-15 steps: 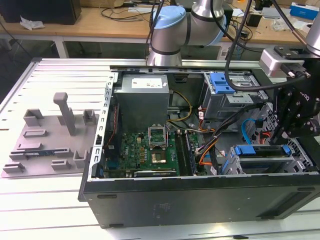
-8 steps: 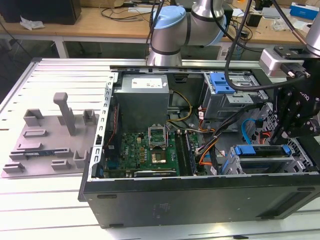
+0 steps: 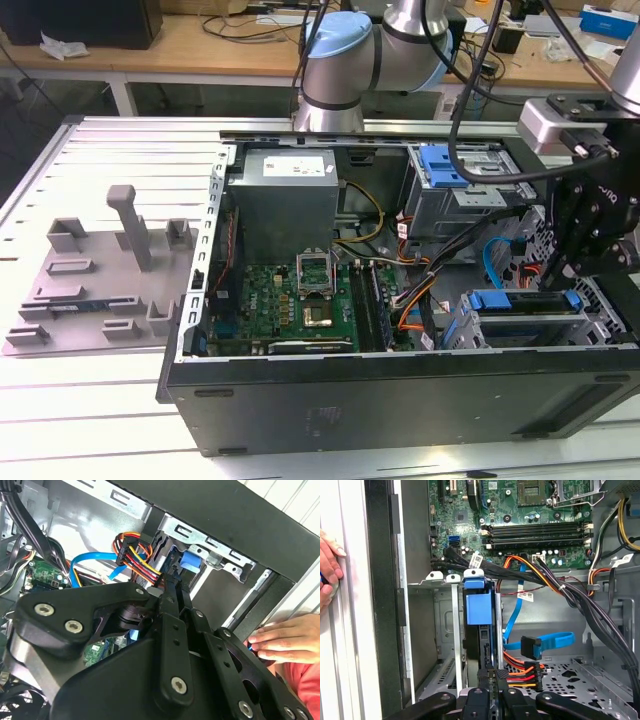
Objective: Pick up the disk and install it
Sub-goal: 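Insert the first disk wire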
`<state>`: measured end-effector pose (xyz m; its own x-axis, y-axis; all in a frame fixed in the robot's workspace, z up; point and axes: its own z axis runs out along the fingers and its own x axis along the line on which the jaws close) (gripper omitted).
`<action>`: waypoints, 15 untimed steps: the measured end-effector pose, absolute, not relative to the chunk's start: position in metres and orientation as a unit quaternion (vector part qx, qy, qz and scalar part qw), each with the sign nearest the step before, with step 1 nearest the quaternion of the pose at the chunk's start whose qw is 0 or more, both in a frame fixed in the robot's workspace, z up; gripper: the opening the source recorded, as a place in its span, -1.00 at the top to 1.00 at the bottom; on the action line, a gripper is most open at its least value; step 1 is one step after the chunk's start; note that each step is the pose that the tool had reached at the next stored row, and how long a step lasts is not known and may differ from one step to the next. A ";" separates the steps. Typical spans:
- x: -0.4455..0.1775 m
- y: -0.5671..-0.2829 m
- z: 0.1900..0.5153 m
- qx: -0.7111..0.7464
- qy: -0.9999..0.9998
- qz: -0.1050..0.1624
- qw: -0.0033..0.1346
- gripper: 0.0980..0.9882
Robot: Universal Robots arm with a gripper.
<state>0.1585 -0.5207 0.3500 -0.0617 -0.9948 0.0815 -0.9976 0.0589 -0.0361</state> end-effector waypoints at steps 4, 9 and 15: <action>0.159 -0.521 0.349 0.685 -0.727 0.041 0.017 0.85; 0.159 -0.521 0.348 0.685 -0.727 0.041 0.017 0.85; 0.159 -0.521 0.346 0.685 -0.727 0.041 0.017 0.85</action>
<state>0.1585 -0.5209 0.3460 -0.0617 -0.9948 0.0815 -0.9976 0.0589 -0.0361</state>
